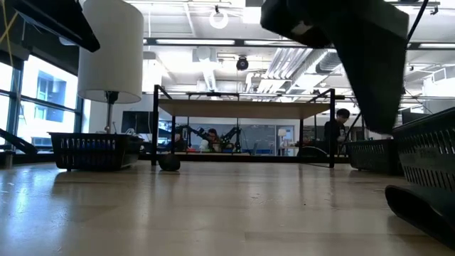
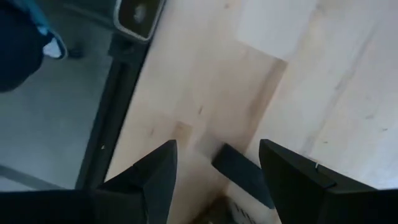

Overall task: Pick & Place Office Desk Supplies
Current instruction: Put the bottom rubber band into the top right bin

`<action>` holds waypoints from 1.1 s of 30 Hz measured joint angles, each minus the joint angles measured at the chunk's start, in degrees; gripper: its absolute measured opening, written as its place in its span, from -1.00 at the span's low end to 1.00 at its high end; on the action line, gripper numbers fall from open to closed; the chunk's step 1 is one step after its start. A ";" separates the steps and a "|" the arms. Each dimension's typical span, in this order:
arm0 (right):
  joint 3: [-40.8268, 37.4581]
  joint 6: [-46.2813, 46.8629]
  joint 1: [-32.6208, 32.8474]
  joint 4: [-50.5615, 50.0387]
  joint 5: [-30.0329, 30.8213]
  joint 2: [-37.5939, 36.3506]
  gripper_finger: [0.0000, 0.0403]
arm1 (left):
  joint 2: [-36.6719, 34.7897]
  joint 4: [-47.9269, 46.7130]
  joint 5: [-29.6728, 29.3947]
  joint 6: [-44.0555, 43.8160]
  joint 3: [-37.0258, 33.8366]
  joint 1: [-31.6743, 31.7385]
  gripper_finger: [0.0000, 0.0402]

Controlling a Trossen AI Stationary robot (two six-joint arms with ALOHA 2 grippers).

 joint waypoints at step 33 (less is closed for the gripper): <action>-1.73 -13.94 2.11 -2.59 8.00 4.35 0.07 | -0.04 1.66 -0.15 0.66 -0.05 -0.02 -0.38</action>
